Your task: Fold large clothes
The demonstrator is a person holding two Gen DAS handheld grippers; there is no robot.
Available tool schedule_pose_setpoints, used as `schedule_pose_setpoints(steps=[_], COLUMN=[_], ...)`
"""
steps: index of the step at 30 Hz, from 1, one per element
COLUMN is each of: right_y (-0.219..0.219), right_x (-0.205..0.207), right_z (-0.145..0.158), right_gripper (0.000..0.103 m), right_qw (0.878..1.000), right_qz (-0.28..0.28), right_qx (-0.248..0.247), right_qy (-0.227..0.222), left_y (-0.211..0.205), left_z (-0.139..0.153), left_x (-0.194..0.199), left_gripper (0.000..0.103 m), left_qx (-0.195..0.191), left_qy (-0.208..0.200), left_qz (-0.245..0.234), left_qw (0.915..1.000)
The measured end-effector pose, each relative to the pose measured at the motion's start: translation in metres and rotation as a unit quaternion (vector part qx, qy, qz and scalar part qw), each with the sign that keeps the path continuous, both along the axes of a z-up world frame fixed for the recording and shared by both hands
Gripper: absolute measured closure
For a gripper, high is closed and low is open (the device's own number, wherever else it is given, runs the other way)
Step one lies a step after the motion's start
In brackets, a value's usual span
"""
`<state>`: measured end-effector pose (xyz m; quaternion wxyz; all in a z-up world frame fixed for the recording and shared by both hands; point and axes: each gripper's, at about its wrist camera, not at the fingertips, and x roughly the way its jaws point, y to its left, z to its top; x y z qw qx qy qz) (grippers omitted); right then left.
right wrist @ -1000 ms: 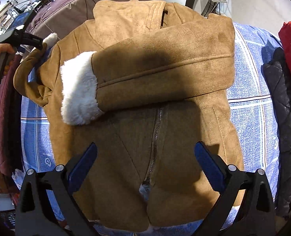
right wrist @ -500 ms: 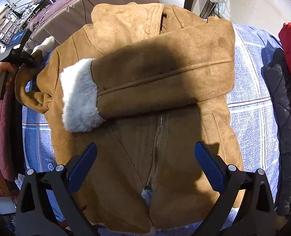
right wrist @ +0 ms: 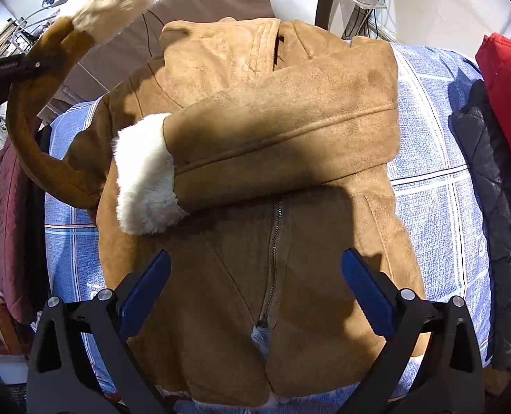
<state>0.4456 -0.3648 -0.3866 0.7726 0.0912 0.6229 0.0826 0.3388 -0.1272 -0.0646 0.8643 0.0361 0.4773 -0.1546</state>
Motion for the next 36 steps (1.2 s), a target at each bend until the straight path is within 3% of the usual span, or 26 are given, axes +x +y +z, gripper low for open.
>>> schedule_pose_setpoints(steps=[3, 7, 8, 10, 11, 12, 17, 23, 25, 28, 32, 36], right_y=[-0.004, -0.015, -0.02, -0.031, -0.036, -0.042, -0.065, -0.064, -0.046, 0.001, 0.06, 0.082], right_x=[-0.003, -0.007, -0.006, -0.001, 0.003, 0.007, 0.038, 0.081, 0.095, 0.111, 0.119, 0.128], right_z=[0.001, 0.002, 0.002, 0.002, 0.003, 0.003, 0.011, 0.028, 0.036, 0.042, 0.042, 0.014], right_gripper=[0.005, 0.005, 0.005, 0.005, 0.005, 0.005, 0.005, 0.005, 0.005, 0.005, 0.005, 0.005], right_qw=[1.0, 1.0, 1.0, 0.999, 0.999, 0.999, 0.994, 0.99, 0.992, 0.995, 0.982, 0.972], right_qz=[-0.005, -0.017, -0.022, -0.033, -0.038, -0.043, -0.076, -0.092, -0.066, 0.022, 0.139, 0.178], right_qx=[-0.005, -0.006, -0.002, 0.01, 0.016, 0.022, 0.064, 0.081, 0.067, 0.01, -0.048, -0.121], right_qy=[0.0, -0.005, -0.006, -0.01, -0.013, -0.016, -0.037, -0.073, -0.084, -0.092, -0.121, -0.096], left_y=[-0.051, -0.105, -0.109, -0.113, -0.112, -0.11, -0.076, -0.018, 0.003, 0.029, 0.045, 0.043], left_z=[-0.029, -0.073, -0.079, -0.084, -0.083, -0.079, -0.049, -0.039, -0.044, -0.051, -0.05, -0.042], left_x=[-0.013, -0.039, -0.042, -0.045, -0.047, -0.05, -0.065, -0.086, -0.09, -0.09, -0.076, -0.052], left_gripper=[0.088, 0.088, 0.082, 0.055, 0.022, 0.008, 0.007, 0.007, 0.007, 0.007, 0.007, 0.007], left_qx=[0.01, 0.083, 0.103, 0.103, 0.094, 0.086, 0.054, 0.028, 0.008, -0.015, -0.015, -0.012], left_qy=[0.005, 0.003, -0.005, 0.003, 0.01, 0.01, 0.001, 0.021, 0.046, 0.069, 0.064, 0.043], left_qz=[-0.059, -0.137, -0.141, -0.154, -0.155, -0.149, -0.126, -0.045, -0.002, 0.05, 0.086, 0.089], left_qw=[0.9982, 0.9871, 0.9846, 0.9827, 0.9835, 0.985, 0.9906, 0.9984, 0.9989, 0.9963, 0.9941, 0.9951])
